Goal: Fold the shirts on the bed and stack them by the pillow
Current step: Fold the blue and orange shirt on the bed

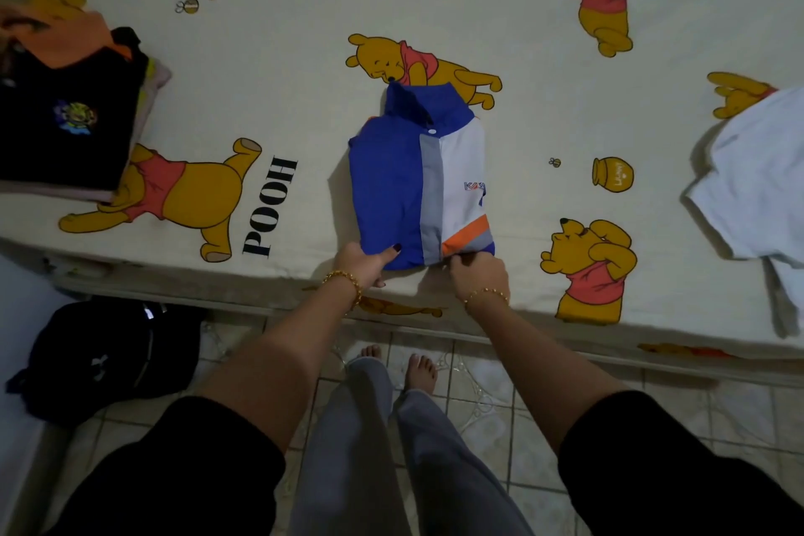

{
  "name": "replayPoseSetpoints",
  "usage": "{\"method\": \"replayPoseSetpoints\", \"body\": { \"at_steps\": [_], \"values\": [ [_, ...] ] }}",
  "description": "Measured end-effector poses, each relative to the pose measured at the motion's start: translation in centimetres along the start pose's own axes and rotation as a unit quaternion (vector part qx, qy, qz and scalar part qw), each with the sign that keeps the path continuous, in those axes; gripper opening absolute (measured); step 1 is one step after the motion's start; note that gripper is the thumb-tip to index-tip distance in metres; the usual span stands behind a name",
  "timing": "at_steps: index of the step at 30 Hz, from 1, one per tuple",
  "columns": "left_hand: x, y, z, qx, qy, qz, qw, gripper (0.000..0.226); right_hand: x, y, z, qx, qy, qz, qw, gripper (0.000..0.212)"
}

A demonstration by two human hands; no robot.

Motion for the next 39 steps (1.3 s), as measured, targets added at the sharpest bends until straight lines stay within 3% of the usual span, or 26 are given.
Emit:
{"method": "replayPoseSetpoints", "body": {
  "at_steps": [3,7,12,17,24,27,32,35,39],
  "values": [
    [-0.6,-0.2,0.4,-0.002,-0.005,-0.032,0.999,0.044,2.2,0.6,0.0,0.012,-0.021,0.021,0.999,0.023],
    [-0.8,0.7,0.6,0.148,-0.074,0.002,0.986,0.062,4.3,2.3,0.0,0.104,-0.073,-0.053,0.990,0.024],
    [-0.2,0.5,1.6,0.171,-0.094,-0.011,0.981,0.030,2.3,3.1,-0.1,0.064,0.029,-0.159,0.985,0.026],
    [0.0,1.2,2.0,0.173,-0.093,-0.016,0.980,0.012,1.8,3.2,0.0,0.013,0.009,-0.221,0.975,0.010],
    [-2.1,2.8,1.3,0.089,-0.027,-0.162,0.982,0.012,3.6,2.9,1.0,-0.102,-0.038,-0.164,0.981,0.012],
    [0.4,3.0,1.2,0.151,-0.075,-0.119,0.978,0.039,2.3,3.7,-0.2,-0.051,-0.025,-0.140,0.989,0.017],
    [6.6,2.5,-1.8,0.237,-0.195,-0.152,0.939,0.036,-1.6,4.5,-4.2,0.015,0.011,-0.099,0.995,0.030],
    [9.3,2.5,-4.3,0.263,-0.173,-0.153,0.937,0.040,-3.9,4.7,-6.8,0.042,0.032,-0.077,0.996,0.035],
    [10.3,2.1,-7.0,0.222,-0.089,-0.153,0.959,0.035,-5.7,3.9,-9.3,0.015,0.008,-0.065,0.998,0.036]
  ]
}}
Point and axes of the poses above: each hand's wrist, its own z-axis away from the middle knuckle, its own y-axis out of the back of the hand, x = y × z, the point moved 3 cm from there along -z, towards the middle knuckle, and after that the axes turned 4 degrees about x, right-handed, at the moved point
